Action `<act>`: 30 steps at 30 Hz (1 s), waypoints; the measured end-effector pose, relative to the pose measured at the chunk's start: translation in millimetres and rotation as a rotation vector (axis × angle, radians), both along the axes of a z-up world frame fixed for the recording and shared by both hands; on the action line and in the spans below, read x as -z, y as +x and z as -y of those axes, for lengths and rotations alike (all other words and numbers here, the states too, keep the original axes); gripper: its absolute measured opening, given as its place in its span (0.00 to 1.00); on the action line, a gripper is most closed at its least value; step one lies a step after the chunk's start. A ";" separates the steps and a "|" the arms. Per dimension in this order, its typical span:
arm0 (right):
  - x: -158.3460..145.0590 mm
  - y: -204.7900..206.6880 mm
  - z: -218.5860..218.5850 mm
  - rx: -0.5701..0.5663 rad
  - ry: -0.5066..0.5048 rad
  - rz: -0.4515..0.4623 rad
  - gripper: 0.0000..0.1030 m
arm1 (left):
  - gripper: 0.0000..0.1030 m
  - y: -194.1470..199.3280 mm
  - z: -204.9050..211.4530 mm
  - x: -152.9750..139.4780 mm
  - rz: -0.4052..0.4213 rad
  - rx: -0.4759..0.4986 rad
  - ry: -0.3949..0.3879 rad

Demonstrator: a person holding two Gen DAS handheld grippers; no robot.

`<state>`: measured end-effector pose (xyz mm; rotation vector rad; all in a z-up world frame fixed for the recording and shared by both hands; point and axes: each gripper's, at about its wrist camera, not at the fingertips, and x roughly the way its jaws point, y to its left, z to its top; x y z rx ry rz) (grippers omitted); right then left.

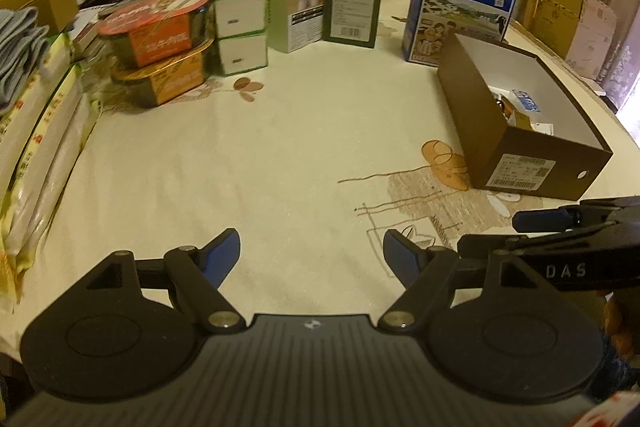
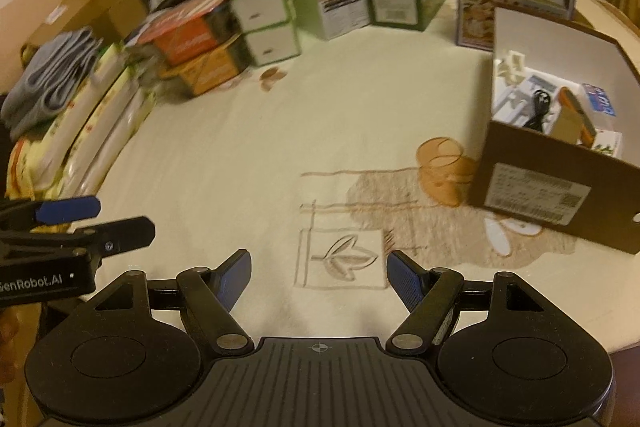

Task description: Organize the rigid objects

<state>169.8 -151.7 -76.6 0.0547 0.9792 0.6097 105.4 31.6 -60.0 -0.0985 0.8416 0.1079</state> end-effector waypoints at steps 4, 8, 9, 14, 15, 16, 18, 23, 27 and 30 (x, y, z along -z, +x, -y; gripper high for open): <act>2.4 -7.7 -6.4 -0.022 -0.006 -0.007 0.70 | 0.72 -7.1 -1.7 3.3 -0.010 -0.013 -0.001; 4.3 -11.4 -8.9 -0.029 -0.012 -0.011 0.70 | 0.72 -13.1 -2.8 5.8 -0.018 -0.025 0.000; 4.5 -12.0 -8.9 -0.030 -0.011 -0.012 0.70 | 0.72 -14.4 -3.1 6.3 -0.021 -0.028 0.001; 4.3 -12.3 -7.0 -0.025 -0.001 -0.014 0.70 | 0.72 -19.3 -3.7 10.1 -0.034 -0.043 0.003; 3.9 -12.5 -6.6 -0.025 0.002 -0.014 0.70 | 0.72 -19.8 -3.3 10.7 -0.036 -0.044 0.005; 3.7 -12.6 -6.2 -0.025 0.004 -0.014 0.70 | 0.72 -20.3 -2.9 11.2 -0.038 -0.046 0.006; 3.5 -12.8 -5.8 -0.024 0.005 -0.013 0.70 | 0.72 -20.6 -2.5 12.2 -0.040 -0.049 0.007; 2.9 -13.6 -6.5 -0.029 0.006 -0.013 0.70 | 0.72 -21.4 -3.5 13.2 -0.039 -0.061 0.008; 3.2 -14.9 -7.5 -0.033 0.005 -0.014 0.70 | 0.72 -22.5 -5.1 14.1 -0.041 -0.071 0.006; 3.8 -15.0 -7.6 -0.035 0.003 -0.014 0.70 | 0.72 -22.3 -5.3 14.1 -0.040 -0.073 0.006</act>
